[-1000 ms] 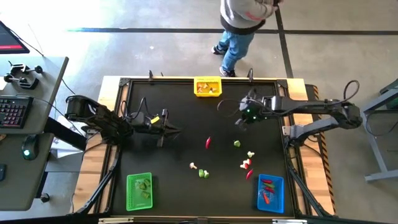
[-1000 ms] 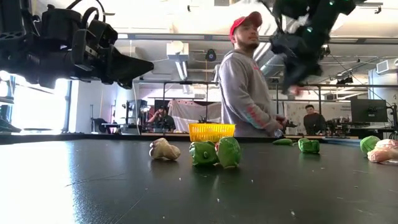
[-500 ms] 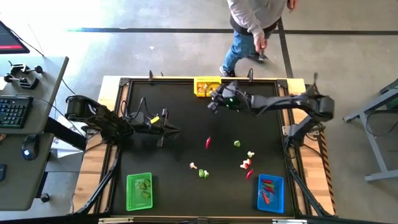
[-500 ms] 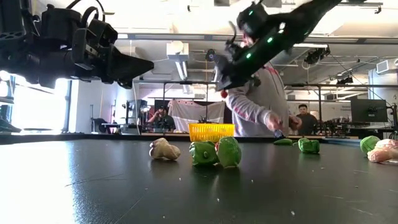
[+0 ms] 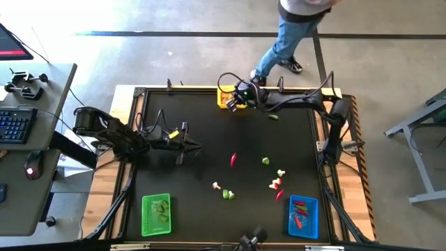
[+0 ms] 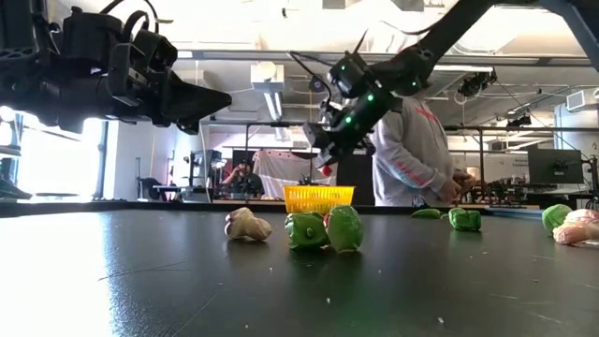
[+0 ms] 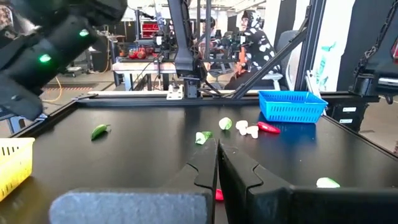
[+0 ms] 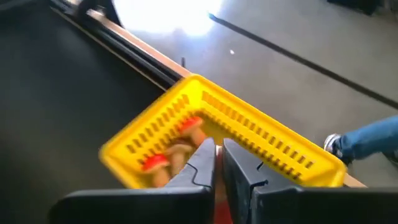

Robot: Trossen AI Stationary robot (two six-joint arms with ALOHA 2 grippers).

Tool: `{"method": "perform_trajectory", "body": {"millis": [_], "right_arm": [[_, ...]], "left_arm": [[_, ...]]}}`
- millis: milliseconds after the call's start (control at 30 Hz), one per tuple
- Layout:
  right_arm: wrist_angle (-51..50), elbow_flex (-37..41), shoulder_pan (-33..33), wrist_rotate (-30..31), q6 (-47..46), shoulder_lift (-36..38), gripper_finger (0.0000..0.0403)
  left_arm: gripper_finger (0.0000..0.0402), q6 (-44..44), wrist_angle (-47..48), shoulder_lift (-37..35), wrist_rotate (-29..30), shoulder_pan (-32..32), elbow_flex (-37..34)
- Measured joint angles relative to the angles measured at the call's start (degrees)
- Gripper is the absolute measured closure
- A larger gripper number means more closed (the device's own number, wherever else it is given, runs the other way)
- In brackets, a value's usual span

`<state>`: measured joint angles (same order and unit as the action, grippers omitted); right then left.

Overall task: Sort produce into baskets
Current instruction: Put the top right brown mushroom into the yellow bin, then put the left green mushroom into the yellow bin

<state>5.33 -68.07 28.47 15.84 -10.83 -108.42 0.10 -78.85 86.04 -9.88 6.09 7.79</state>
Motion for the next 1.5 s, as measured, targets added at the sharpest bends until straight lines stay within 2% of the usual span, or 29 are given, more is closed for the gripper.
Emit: {"method": "perform_trajectory", "body": {"millis": [167,400,500,600,767,867,933,1067,1200,1333,1500], "right_arm": [[-2.22,-0.75,1.36,-0.36,-1.11,-1.15,0.0372],[-2.95,-0.77,1.55,-0.44,-0.67,-1.1,0.0289],[-4.03,-0.92,1.44,-1.48,-0.75,-0.49,0.027],[-7.18,-0.95,-0.15,-0.9,0.43,1.45,0.0287],[-19.89,0.01,-7.57,-1.63,6.0,7.34,0.0385],[-26.18,2.29,-13.45,-3.57,6.75,10.53,0.0388],[-27.4,4.74,-17.33,-7.05,6.14,12.74,0.0386],[-25.15,11.17,-24.69,-17.74,4.61,15.49,0.04],[-17.55,17.33,-31.12,-28.38,3.79,16.07,0.0386],[-5.65,20.84,-36.7,-28.17,3.62,14.83,0.0359],[-1.26,20.22,-40.51,-27.65,3.31,12.91,0.0302]], "left_arm": [[0.0401,0.01,0.0,-0.01,0.02,-0.02,0.0],[0.0401,0.13,0.07,-0.02,0.12,-0.02,0.0],[0.0401,0.13,0.09,-0.01,0.16,-0.02,0.0],[0.0401,0.13,0.11,0.0,0.18,-0.02,0.0],[0.0401,0.13,0.13,-0.02,1.25,-0.02,0.01],[0.0401,0.57,0.2,-0.02,1.94,0.0,0.02],[0.0401,1.09,0.2,0.0,1.95,0.0,0.02],[0.0401,1.51,0.17,-0.01,1.95,0.0,0.02],[0.0401,1.58,0.13,-0.02,1.95,0.0,0.02],[0.0401,1.62,0.13,-0.02,1.95,-0.01,0.04],[0.0401,1.07,0.11,-0.02,1.97,0.0,0.07]]}}
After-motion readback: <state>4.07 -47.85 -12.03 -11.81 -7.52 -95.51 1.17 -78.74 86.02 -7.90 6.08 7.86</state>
